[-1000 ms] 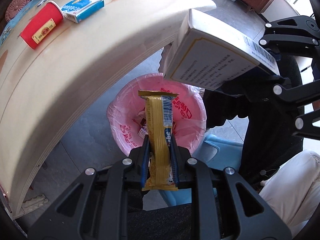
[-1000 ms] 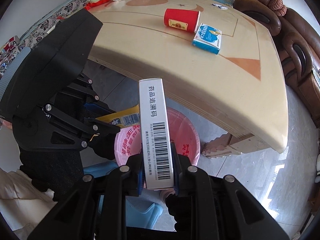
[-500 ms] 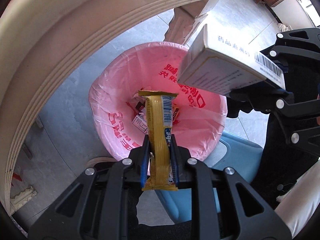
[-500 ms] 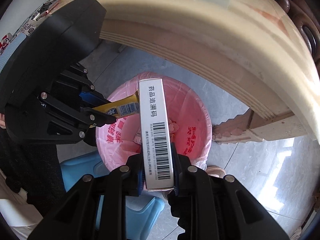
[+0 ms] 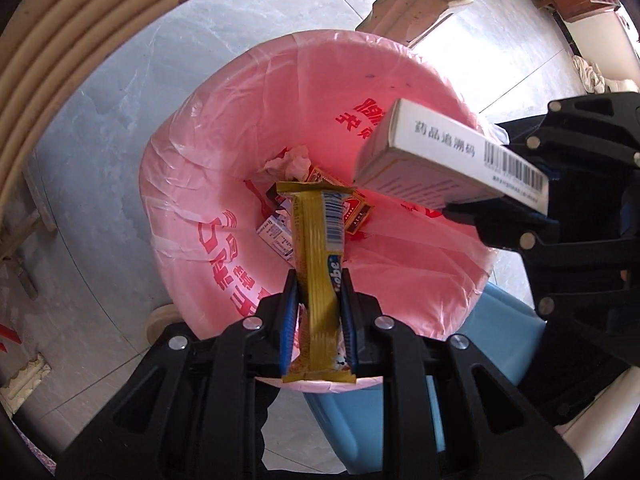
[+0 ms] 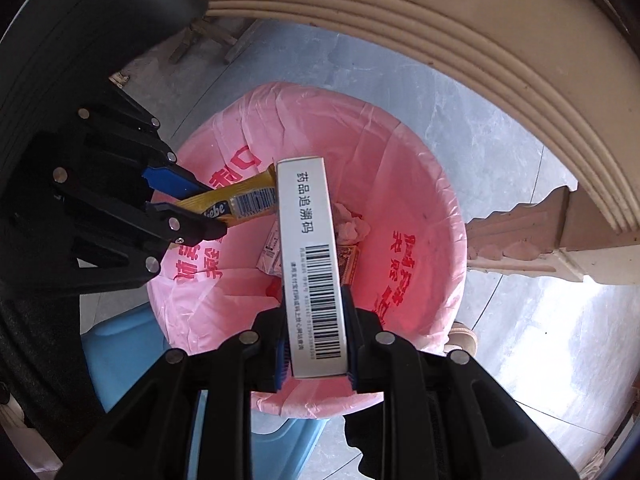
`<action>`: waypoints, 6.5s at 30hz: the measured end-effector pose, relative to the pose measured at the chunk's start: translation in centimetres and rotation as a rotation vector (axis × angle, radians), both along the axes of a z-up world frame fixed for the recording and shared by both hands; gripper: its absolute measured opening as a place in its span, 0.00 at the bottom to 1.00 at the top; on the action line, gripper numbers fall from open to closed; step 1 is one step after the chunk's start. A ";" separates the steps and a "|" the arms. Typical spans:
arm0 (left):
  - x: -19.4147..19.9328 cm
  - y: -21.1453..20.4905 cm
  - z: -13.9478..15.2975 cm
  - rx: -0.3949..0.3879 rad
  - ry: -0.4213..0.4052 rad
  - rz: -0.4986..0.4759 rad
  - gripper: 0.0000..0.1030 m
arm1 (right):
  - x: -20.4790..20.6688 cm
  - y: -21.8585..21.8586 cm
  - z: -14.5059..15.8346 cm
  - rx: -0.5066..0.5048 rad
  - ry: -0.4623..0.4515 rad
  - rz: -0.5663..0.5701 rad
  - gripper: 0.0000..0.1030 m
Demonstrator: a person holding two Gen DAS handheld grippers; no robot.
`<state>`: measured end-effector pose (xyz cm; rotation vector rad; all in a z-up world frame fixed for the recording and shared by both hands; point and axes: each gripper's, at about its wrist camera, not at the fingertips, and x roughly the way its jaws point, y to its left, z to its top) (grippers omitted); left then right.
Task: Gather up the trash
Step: 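Open the left tool over the bin while the right tool releases the barcode box, then raise both open tools and move them toward the red cup and blue medicine box, then close the left tool around the red paper cup while the right tool grasps the blue medicine box, then lift the cup with the left tool while the right tool carries the medicine box over the bin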
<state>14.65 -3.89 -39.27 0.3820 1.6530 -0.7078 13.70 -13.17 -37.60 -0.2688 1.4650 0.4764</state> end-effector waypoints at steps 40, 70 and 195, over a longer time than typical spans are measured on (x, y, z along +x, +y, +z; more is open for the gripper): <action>-0.3 3.3 26.3 0.015 -0.523 -0.025 0.86 | -1.0 -2.8 24.6 0.227 -0.456 -0.152 0.93; 17.0 3.4 27.6 0.029 -0.531 -0.228 0.90 | 16.2 -1.8 26.8 0.220 -0.360 -0.216 0.93; -2.1 4.0 23.0 -0.034 -0.543 0.201 0.64 | -7.4 -0.8 24.3 0.126 -0.416 -0.188 0.58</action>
